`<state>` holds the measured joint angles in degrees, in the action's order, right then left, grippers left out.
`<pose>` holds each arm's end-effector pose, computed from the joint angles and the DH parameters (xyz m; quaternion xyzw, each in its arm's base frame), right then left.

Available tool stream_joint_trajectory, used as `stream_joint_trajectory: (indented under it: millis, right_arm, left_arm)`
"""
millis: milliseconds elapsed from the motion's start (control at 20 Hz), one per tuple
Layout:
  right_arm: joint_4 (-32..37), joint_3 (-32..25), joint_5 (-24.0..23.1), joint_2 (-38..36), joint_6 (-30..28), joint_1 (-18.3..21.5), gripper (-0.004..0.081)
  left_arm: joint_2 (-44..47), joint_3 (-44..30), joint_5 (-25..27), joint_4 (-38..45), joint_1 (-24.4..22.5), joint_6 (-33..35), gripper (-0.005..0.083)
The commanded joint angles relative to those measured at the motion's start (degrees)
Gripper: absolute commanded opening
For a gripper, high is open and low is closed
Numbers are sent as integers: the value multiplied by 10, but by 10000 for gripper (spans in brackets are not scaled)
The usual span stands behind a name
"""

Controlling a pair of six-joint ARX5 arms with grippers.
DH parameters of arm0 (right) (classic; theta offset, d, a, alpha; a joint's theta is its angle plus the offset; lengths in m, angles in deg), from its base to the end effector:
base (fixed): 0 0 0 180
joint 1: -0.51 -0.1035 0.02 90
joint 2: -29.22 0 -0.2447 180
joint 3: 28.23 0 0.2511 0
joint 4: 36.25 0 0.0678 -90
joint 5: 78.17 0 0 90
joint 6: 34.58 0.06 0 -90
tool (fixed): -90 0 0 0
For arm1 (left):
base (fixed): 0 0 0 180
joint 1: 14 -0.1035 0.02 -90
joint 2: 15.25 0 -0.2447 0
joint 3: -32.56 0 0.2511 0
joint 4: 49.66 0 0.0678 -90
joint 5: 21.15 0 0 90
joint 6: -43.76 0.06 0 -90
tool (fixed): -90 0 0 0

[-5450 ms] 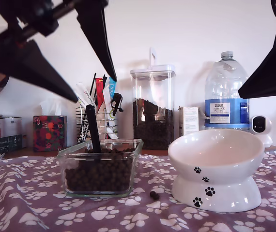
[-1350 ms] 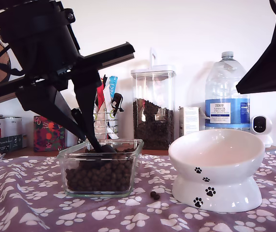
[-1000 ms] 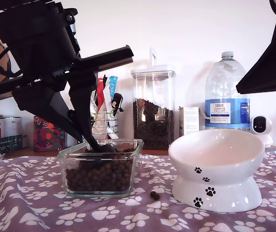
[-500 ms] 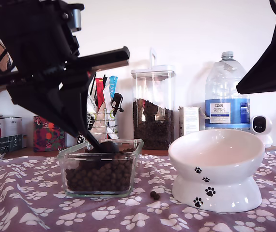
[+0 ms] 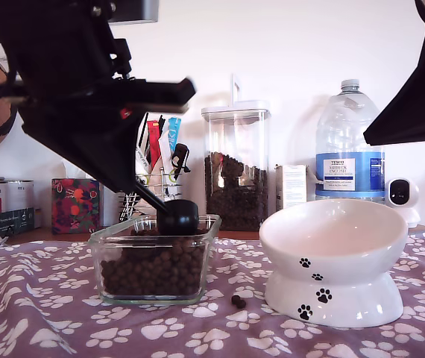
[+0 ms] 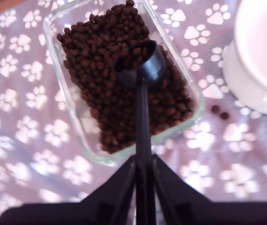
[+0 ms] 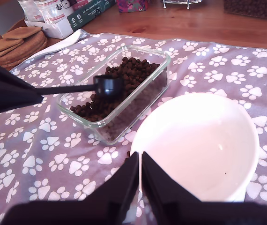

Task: Measure one spoon of cat food and pour it into the food bowl

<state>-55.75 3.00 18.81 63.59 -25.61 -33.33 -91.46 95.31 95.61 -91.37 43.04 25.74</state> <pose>0.1507 0.1098 0.1789 0.0264 0.2171 0.3260 0.9197 0.1724 -0.2162 0.1831 0.1714 0.3767 -0.1747 0.8934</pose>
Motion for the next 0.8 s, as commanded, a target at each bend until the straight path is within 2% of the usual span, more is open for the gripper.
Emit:
stream_joint_trajectory:
  millis: [0, 550, 750]
  right_arm:
    - [2, -3, 1, 3, 1, -3, 5]
    - [2, -3, 1, 3, 1, -3, 5]
    - [2, -3, 1, 3, 1, -3, 5]
  left_arm:
    - [5, 5, 17, 4, 2, 45, -21]
    - [5, 5, 95, 10, 2, 393, -21]
    - [5, 5, 115, 16, 2, 562, -21]
